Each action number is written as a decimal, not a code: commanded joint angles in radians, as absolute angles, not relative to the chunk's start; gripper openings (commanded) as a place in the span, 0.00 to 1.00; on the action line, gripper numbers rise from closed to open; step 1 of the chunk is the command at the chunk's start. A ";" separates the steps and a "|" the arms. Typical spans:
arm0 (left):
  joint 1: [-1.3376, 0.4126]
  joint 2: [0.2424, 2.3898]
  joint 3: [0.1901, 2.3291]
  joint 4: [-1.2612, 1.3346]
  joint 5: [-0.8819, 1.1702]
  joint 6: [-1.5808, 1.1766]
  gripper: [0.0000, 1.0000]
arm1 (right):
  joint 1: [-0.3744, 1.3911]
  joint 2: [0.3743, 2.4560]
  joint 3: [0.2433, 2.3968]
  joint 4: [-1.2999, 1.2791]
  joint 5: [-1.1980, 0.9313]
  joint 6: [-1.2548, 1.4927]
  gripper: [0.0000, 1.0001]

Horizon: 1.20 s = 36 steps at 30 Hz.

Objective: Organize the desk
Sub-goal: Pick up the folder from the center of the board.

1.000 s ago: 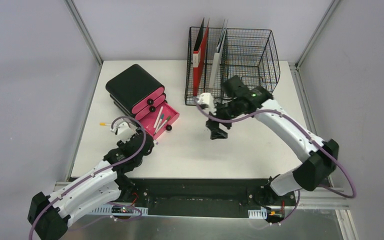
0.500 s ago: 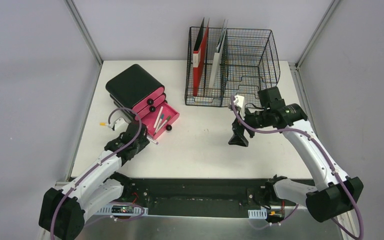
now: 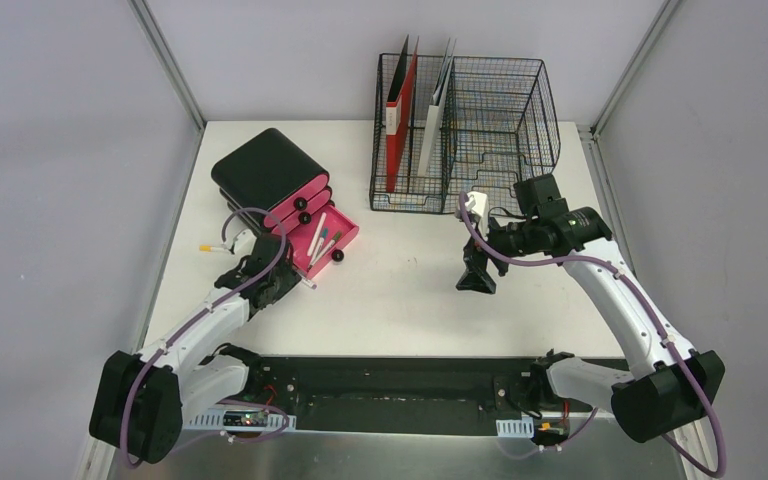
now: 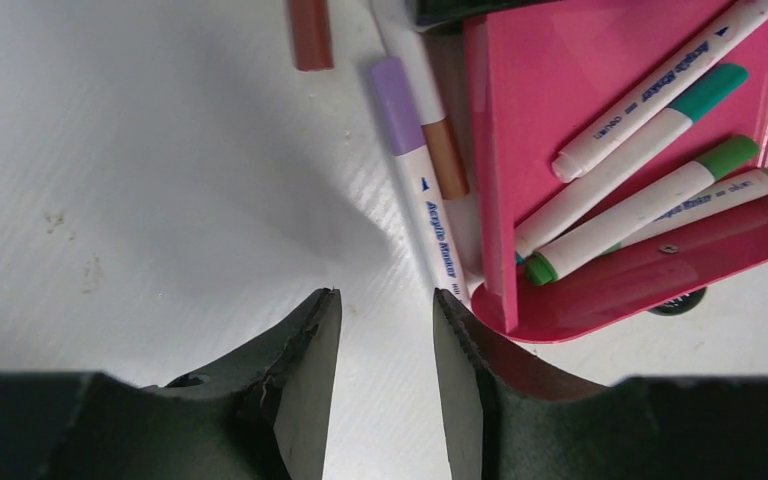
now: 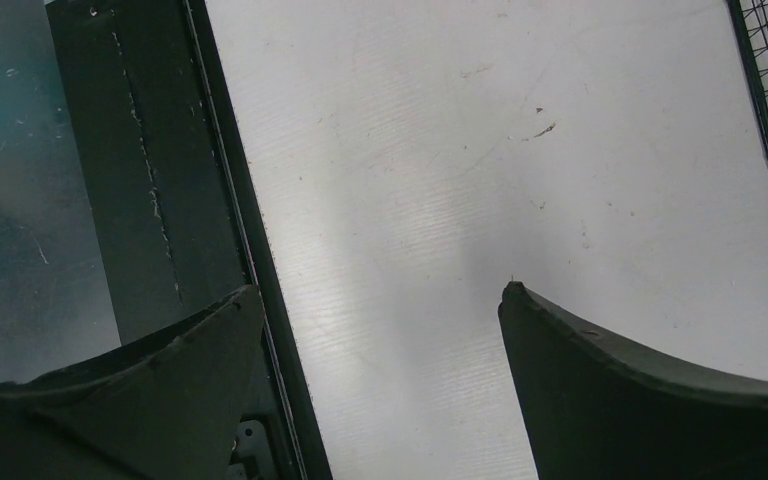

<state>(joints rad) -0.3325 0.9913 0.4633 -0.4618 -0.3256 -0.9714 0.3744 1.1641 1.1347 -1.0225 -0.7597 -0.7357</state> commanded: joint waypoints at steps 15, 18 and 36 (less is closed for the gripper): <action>-0.281 1.088 0.478 -0.298 -0.243 -0.967 0.42 | 0.372 1.134 1.143 -0.997 -0.785 -0.764 0.91; -0.279 1.106 0.479 -0.300 -0.246 -0.972 0.42 | 0.372 1.136 1.143 -0.997 -0.787 -0.764 0.91; -0.278 1.230 0.542 -0.436 -0.234 -1.003 0.30 | 0.372 1.139 1.143 -1.001 -0.798 -0.765 0.91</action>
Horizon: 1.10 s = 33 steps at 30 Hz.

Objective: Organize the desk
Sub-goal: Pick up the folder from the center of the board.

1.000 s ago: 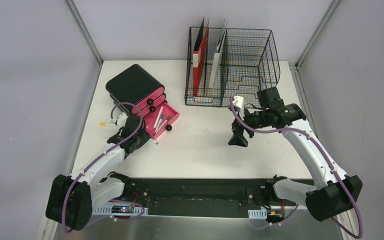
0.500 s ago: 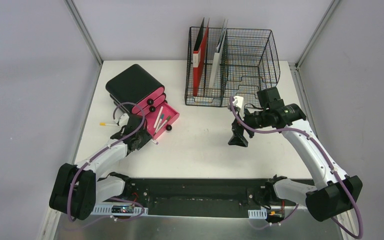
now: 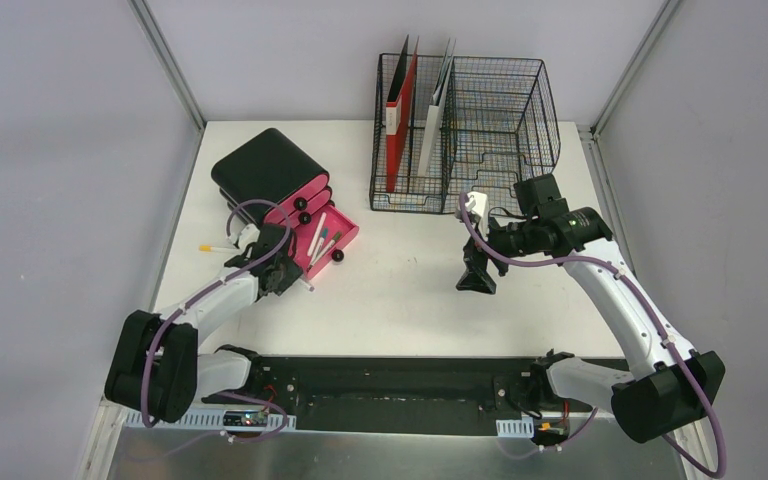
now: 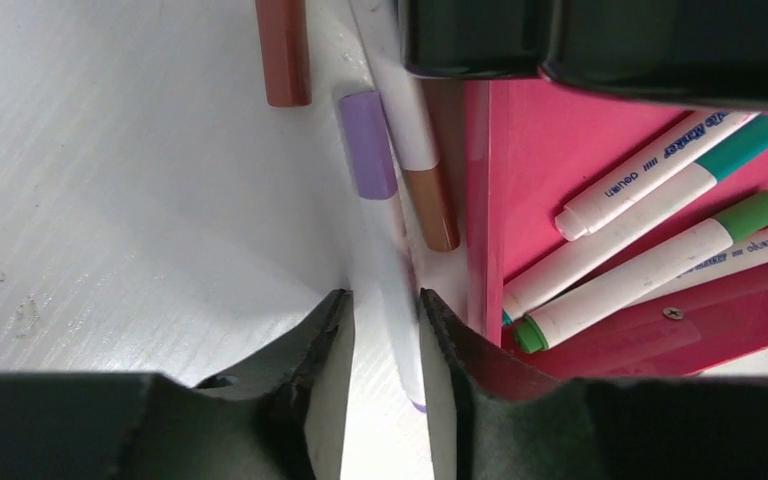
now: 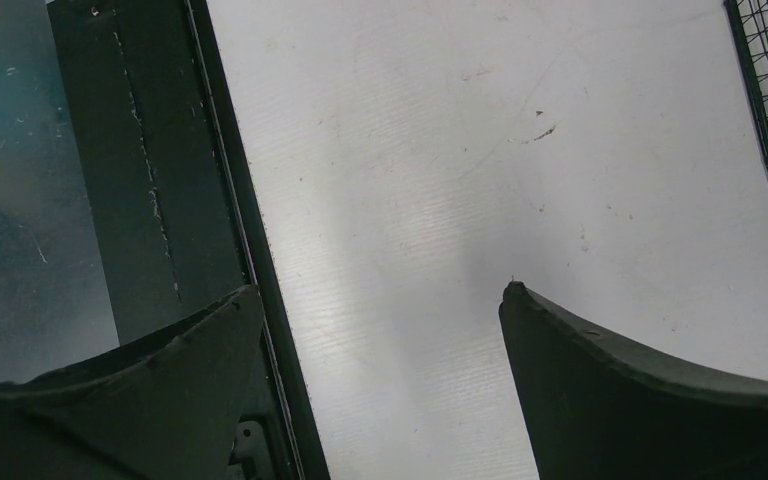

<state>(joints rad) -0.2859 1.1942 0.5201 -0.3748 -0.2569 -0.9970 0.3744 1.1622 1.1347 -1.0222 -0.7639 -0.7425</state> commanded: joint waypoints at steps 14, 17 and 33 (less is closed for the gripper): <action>-0.278 1.135 0.537 -0.571 -0.258 -1.027 0.04 | 0.371 1.133 1.142 -1.004 -0.799 -0.767 0.91; -0.278 1.045 0.523 -0.595 -0.274 -1.025 0.01 | 0.371 1.134 1.143 -1.004 -0.801 -0.767 0.92; -0.279 0.548 0.430 -0.442 -0.069 -0.661 0.00 | 0.371 1.134 1.143 -1.006 -0.807 -0.769 0.92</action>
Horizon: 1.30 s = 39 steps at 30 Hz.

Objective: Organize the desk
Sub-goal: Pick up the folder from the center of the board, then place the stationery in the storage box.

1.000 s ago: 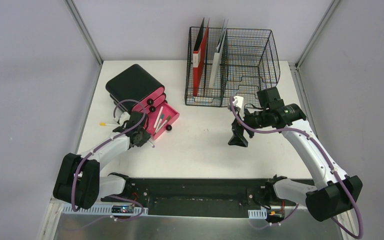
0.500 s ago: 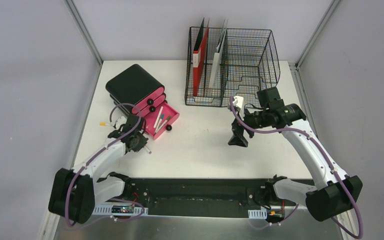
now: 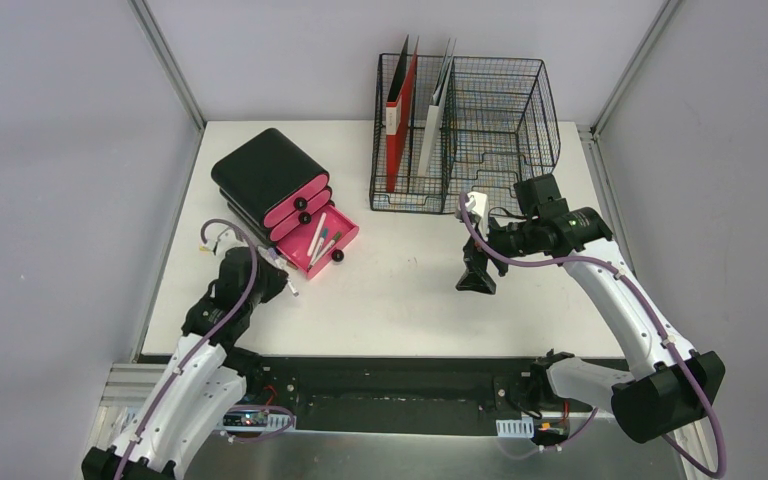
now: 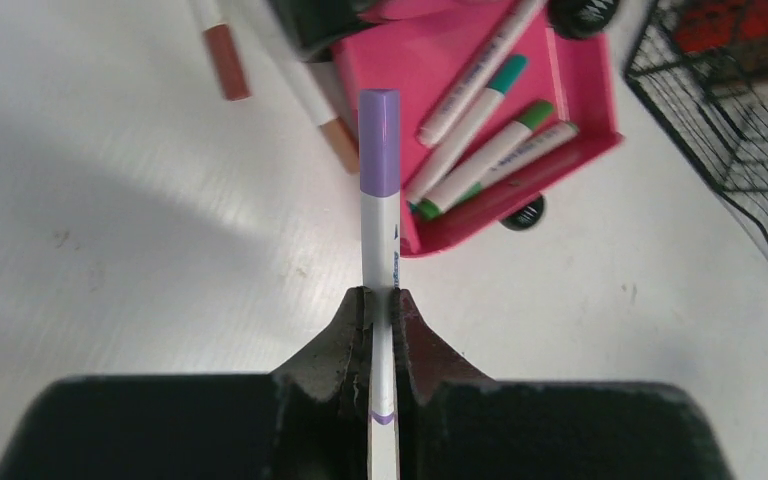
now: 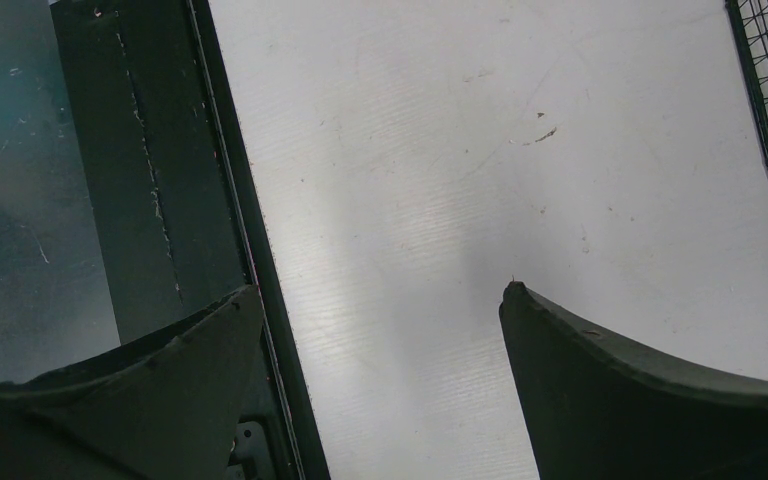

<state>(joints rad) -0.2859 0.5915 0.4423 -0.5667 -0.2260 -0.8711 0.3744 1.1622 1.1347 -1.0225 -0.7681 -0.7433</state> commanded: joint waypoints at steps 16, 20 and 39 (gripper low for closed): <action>-0.279 0.670 0.419 -0.040 0.290 -0.269 0.00 | 0.372 1.132 1.142 -1.008 -0.807 -0.772 0.92; -0.279 0.768 0.462 -0.030 0.293 -0.183 0.00 | 0.371 1.132 1.143 -1.007 -0.806 -0.773 0.92; -0.280 0.983 0.571 -0.011 0.097 -0.013 0.18 | 0.371 1.138 1.143 -1.008 -0.809 -0.775 0.92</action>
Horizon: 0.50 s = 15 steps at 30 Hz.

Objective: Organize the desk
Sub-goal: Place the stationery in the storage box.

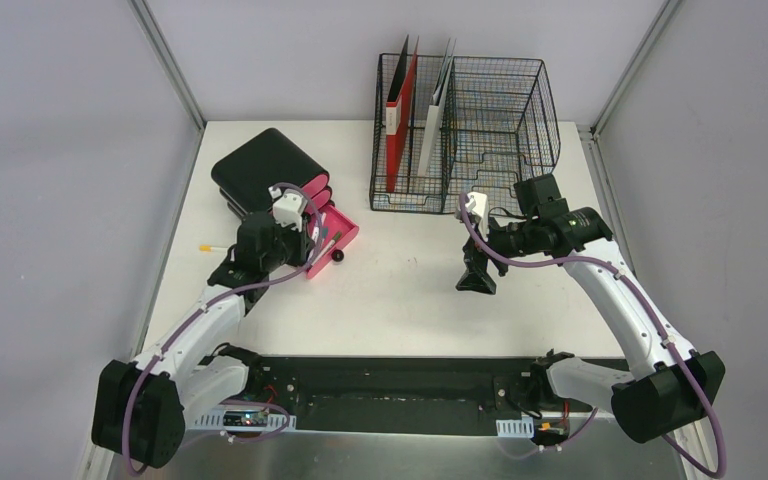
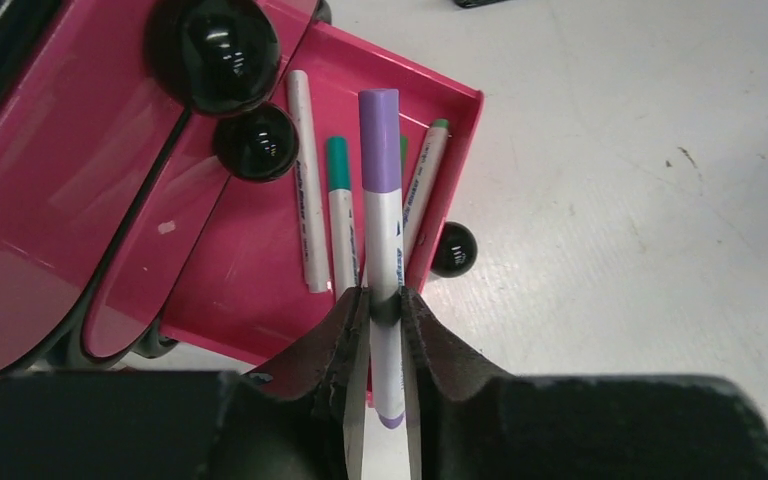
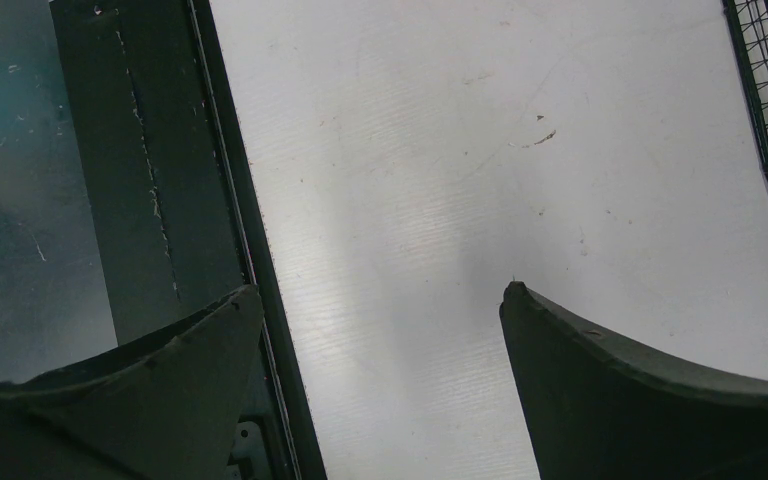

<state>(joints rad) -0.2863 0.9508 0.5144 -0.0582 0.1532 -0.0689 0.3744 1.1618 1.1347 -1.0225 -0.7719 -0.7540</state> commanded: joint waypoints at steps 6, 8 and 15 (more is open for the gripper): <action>-0.280 0.984 0.578 -0.005 0.111 -0.029 0.40 | 0.371 1.138 1.141 -1.009 -0.808 -0.776 0.92; -0.281 0.960 0.569 -0.003 0.117 -0.046 0.44 | 0.371 1.137 1.141 -1.009 -0.808 -0.776 0.92; -0.280 0.844 0.487 0.038 0.177 -0.195 0.57 | 0.371 1.137 1.140 -1.010 -0.807 -0.778 0.92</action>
